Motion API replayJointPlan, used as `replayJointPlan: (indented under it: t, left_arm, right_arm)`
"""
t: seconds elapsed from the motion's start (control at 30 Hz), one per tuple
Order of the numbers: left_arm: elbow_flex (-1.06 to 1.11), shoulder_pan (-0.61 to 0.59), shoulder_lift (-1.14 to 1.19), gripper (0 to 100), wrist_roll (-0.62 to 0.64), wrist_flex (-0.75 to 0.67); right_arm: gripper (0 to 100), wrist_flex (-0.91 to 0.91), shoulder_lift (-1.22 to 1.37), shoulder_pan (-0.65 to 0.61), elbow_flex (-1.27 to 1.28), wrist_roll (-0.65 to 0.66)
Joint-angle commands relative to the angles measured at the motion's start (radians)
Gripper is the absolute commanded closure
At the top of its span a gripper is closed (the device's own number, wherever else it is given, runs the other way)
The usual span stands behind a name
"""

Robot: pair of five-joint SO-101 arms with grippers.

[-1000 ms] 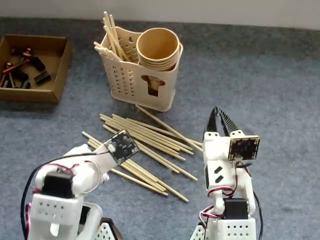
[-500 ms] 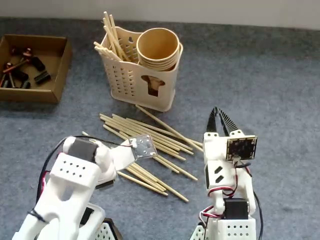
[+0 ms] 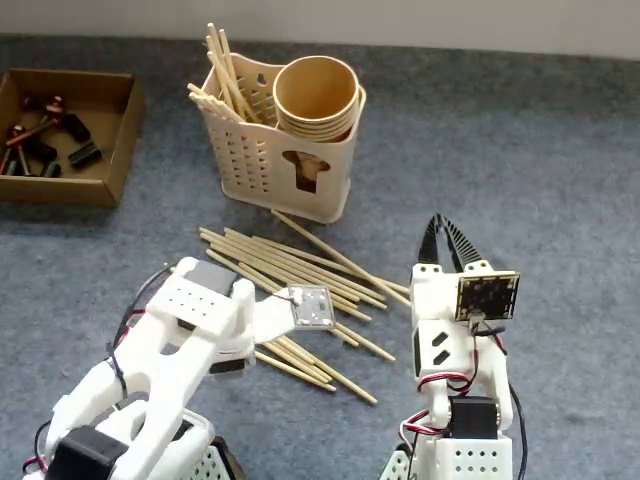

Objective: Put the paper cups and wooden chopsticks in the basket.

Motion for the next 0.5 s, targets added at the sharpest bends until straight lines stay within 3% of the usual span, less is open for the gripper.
replayJointPlan:
  t: [0.0, 0.47]
  left_arm:
    - [-0.045, 0.042, 0.008, 93, -0.009, -0.054]
    - [-0.038, 0.045, 0.012, 93, -0.009, -0.14]
  right_arm:
    - [99.2, -0.002, -0.004, 0.005, 0.111, 0.014]
    - [99.2, -0.002, -0.004, 0.005, 0.111, 0.015]
